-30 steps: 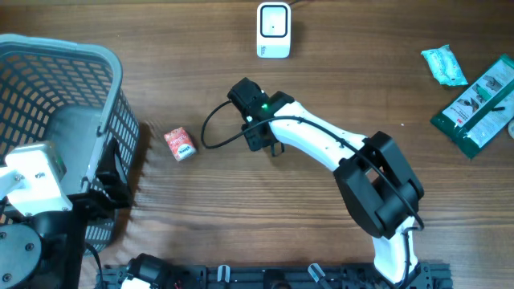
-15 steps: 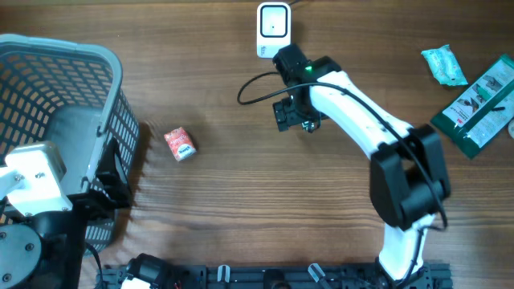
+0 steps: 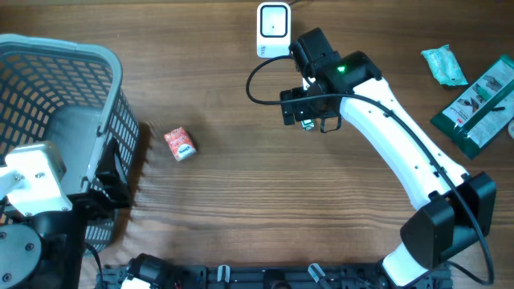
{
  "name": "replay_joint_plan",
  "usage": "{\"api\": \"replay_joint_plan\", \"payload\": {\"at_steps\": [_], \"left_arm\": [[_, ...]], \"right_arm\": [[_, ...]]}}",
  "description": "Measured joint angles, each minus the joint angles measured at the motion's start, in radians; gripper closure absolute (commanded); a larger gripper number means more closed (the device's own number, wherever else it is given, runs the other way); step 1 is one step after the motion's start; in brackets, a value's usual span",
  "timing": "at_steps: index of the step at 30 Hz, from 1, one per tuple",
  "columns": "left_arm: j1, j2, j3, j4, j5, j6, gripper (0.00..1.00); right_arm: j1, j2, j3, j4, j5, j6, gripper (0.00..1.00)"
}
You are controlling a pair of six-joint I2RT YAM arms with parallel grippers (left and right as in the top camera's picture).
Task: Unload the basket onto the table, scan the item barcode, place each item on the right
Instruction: 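Lift the green-white box and move it toward the scanner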
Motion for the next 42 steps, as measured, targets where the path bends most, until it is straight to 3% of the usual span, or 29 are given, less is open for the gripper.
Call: {"api": "replay_joint_plan", "payload": {"at_steps": [9,14,33,42], "left_arm": [[0.000,0.000,0.000,0.000,0.000,0.000,0.00],[0.000,0.000,0.000,0.000,0.000,0.000,0.00],[0.000,0.000,0.000,0.000,0.000,0.000,0.00],[0.000,0.000,0.000,0.000,0.000,0.000,0.00]], "right_arm": [[0.000,0.000,0.000,-0.002,-0.031,0.003,0.00],[0.000,0.000,0.000,-0.085,-0.044,0.003,0.00],[0.000,0.000,-0.064,0.033,-0.044,0.003,0.00],[0.000,0.000,-0.064,-0.041,-0.044,0.003,0.00]]}}
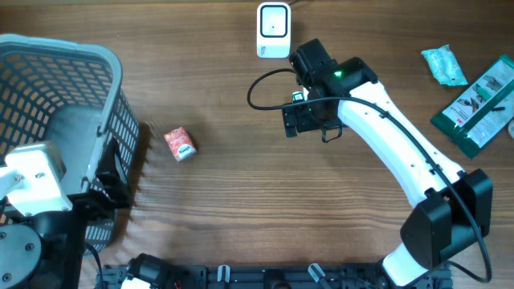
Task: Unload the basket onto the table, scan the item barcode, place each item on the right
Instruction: 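Lift the green-white box and move it toward the scanner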
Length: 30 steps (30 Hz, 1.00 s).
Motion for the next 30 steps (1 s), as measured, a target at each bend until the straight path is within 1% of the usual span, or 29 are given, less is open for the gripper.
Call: {"api": "replay_joint_plan", "payload": {"at_steps": [5,10,11,13,15,17,20,21,22,24,26,27,28,29,30], "left_arm": [[0.000,0.000,0.000,0.000,0.000,0.000,0.00],[0.000,0.000,0.000,0.000,0.000,0.000,0.00],[0.000,0.000,0.000,0.000,0.000,0.000,0.00],[0.000,0.000,0.000,0.000,0.000,0.000,0.00],[0.000,0.000,0.000,0.000,0.000,0.000,0.00],[0.000,0.000,0.000,0.000,0.000,0.000,0.00],[0.000,0.000,0.000,0.000,0.000,0.000,0.00],[0.000,0.000,0.000,0.000,0.000,0.000,0.00],[0.000,0.000,0.000,0.000,0.000,0.000,0.00],[0.000,0.000,0.000,0.000,0.000,0.000,0.00],[0.000,0.000,0.000,0.001,0.000,0.000,0.00],[0.000,0.000,0.000,0.000,0.000,0.000,0.00],[0.000,0.000,0.000,0.000,0.000,0.000,0.00],[0.000,0.000,0.000,0.000,0.000,0.000,0.00],[0.000,0.000,0.000,0.000,0.000,0.000,0.00]], "right_arm": [[0.000,0.000,0.000,-0.005,-0.019,0.000,0.00],[0.000,0.000,-0.001,0.012,-0.139,0.012,0.00],[0.000,0.000,-0.001,0.035,-0.171,0.074,0.00],[0.000,0.000,-0.001,0.042,-0.203,0.287,0.00],[-0.005,0.000,-0.001,0.042,-0.232,0.606,0.00],[-0.024,0.000,-0.001,0.050,-0.294,0.957,0.00],[-0.033,0.000,-0.001,0.104,-0.343,1.379,0.00],[-0.033,0.000,-0.001,0.107,-0.351,1.511,0.08],[-0.033,0.000,-0.006,0.145,-0.354,1.572,0.12],[-0.033,0.028,-0.008,0.286,-0.364,1.678,0.13],[-0.033,0.103,-0.009,0.394,-0.366,1.728,0.13],[-0.036,0.142,-0.009,0.407,-0.366,1.738,0.13],[-0.047,0.188,-0.011,0.387,-0.365,1.733,0.09],[-0.058,0.206,-0.019,0.367,-0.359,1.722,0.01],[-0.071,0.207,-0.025,0.362,-0.334,1.620,0.00]]}}
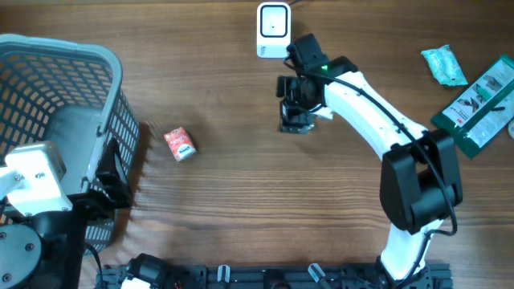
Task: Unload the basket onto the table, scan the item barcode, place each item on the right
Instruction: 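Lift the green-white box and move it toward the scanner, then hold the box barcode facing the scanner with the right gripper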
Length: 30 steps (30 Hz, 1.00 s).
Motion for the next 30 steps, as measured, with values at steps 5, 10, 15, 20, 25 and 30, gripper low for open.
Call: {"api": "replay_joint_plan", "payload": {"at_steps": [5,10,15,20,25,30], "left_arm": [[0.000,0.000,0.000,0.000,0.000,0.000,0.00],[0.000,0.000,0.000,0.000,0.000,0.000,0.00],[0.000,0.000,0.000,0.000,0.000,0.000,0.00],[0.000,0.000,0.000,0.000,0.000,0.000,0.00],[0.000,0.000,0.000,0.000,0.000,0.000,0.00],[0.000,0.000,0.000,-0.001,0.000,0.000,0.00]], "right_arm": [[-0.049,-0.049,0.000,-0.051,0.026,-0.883,0.00],[-0.046,-0.069,-0.041,-0.057,0.217,-1.458,0.01],[-0.046,-0.015,-0.111,0.086,0.261,-1.542,0.23],[-0.046,0.072,-0.127,0.100,0.298,-1.561,0.79],[-0.046,0.071,-0.117,0.035,0.303,-1.565,0.96],[-0.048,0.072,0.097,-0.046,-0.178,-1.666,0.92]]}}
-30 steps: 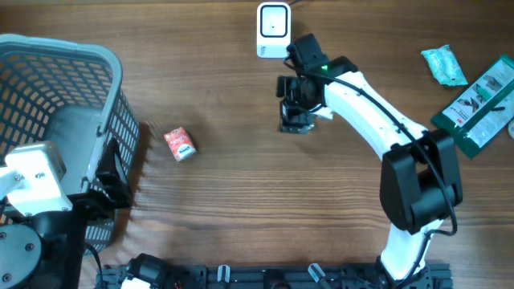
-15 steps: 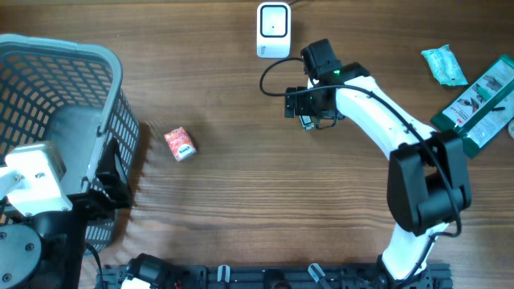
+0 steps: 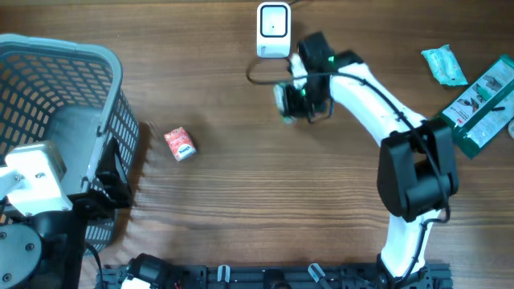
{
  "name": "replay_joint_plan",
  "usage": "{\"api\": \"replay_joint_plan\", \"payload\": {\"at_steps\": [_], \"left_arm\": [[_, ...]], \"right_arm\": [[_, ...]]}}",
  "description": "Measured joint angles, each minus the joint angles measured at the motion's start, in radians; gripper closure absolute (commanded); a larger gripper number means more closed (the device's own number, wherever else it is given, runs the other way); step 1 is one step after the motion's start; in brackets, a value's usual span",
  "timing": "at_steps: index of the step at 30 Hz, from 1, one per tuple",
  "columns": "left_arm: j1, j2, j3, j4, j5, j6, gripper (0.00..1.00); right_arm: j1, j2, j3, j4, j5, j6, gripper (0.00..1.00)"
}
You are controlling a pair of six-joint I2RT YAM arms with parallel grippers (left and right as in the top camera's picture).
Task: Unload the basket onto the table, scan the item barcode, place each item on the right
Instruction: 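Hold the box barcode facing the scanner with the right gripper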
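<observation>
The white barcode scanner (image 3: pixel 273 30) stands at the table's far edge, in the middle. My right gripper (image 3: pixel 286 99) is just in front of it and a little to the right. It is turned on its side and shut on a small pale green item (image 3: pixel 280 101) that shows at its left end. The item's barcode cannot be made out. My left arm (image 3: pixel 32 186) rests at the near left beside the basket. Its dark gripper (image 3: pixel 111 186) is too indistinct to tell whether it is open or shut.
A grey mesh basket (image 3: pixel 96 60) fills the left side. A small red box (image 3: pixel 180 144) lies on the wood to its right. At the far right lie a teal packet (image 3: pixel 443 64) and a dark green package (image 3: pixel 478 103). A black cable (image 3: pixel 261 79) loops near the scanner.
My right gripper has shifted slightly left and nearer the scanner, and its wrist has rolled, so the pale item now shows at its left end. The left arm and the red box are unmoved.
My right gripper first held a small green item some way in front of the scanner and right of it. It then stood a little closer, then closer again with the forearm swung round. Now it is rolled over just below the scanner. Nothing else on the table changed.
</observation>
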Motion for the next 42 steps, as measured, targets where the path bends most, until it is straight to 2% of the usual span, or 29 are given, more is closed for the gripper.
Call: {"api": "replay_joint_plan", "payload": {"at_steps": [2,4,6,7,8,9,11,13,16,22,25,29,33,34,38,40,42], "left_arm": [[0.000,0.000,0.000,0.002,0.000,0.000,0.00],[0.000,0.000,0.000,0.002,0.000,0.000,0.00],[0.000,0.000,0.000,0.002,0.000,0.000,0.00],[0.000,0.000,0.000,-0.002,0.000,0.000,0.00],[0.000,0.000,0.000,-0.001,0.000,0.000,0.00],[0.000,0.000,-0.001,0.001,0.000,0.000,0.00],[0.000,-0.001,0.000,0.002,0.000,0.000,0.00],[0.000,-0.001,0.000,0.001,0.000,0.000,0.00],[0.000,-0.001,0.000,0.001,0.000,0.000,0.00],[0.000,-0.001,0.000,0.001,0.000,0.000,0.00],[0.000,-0.001,0.000,0.001,0.000,0.000,0.00],[0.000,-0.001,0.000,0.001,0.000,0.000,0.00],[0.000,-0.001,0.000,0.001,0.000,0.000,0.00],[0.000,-0.001,0.000,0.001,0.000,0.000,0.00],[0.000,-0.001,0.000,0.001,0.000,0.000,0.00],[0.000,-0.001,0.000,0.001,0.000,0.000,0.00],[0.000,-0.001,0.000,0.001,0.000,0.000,0.00]], "right_arm": [[0.000,-0.001,0.040,0.134,-0.344,-0.014,0.96],[0.000,0.003,0.036,0.233,-0.534,0.016,0.96],[-0.007,0.040,0.031,0.521,-0.681,0.150,0.96],[-0.017,0.105,0.047,0.840,-0.779,0.340,0.96],[-0.028,0.146,0.049,0.967,-0.825,0.458,0.96],[-0.044,0.212,0.043,1.258,-0.876,0.704,0.96],[-0.073,0.306,0.042,1.484,-0.914,1.031,0.96],[-0.098,0.359,0.042,1.507,-0.918,1.220,0.96],[-0.144,0.397,0.041,1.498,-0.885,1.390,0.96],[-0.211,0.436,0.042,1.524,-0.810,1.599,0.96],[-0.201,0.492,0.040,1.696,-0.803,1.709,0.96],[-0.182,0.494,0.043,1.817,-0.795,1.798,0.96],[-0.174,0.494,0.056,1.786,-0.753,1.803,0.95],[-0.175,0.494,0.056,1.790,-0.726,1.761,0.95],[-0.166,0.504,0.055,2.081,-0.718,1.651,0.95],[-0.151,0.499,0.055,2.076,-0.771,1.599,0.95],[-0.126,0.477,0.056,1.905,-0.832,1.481,0.95]]}}
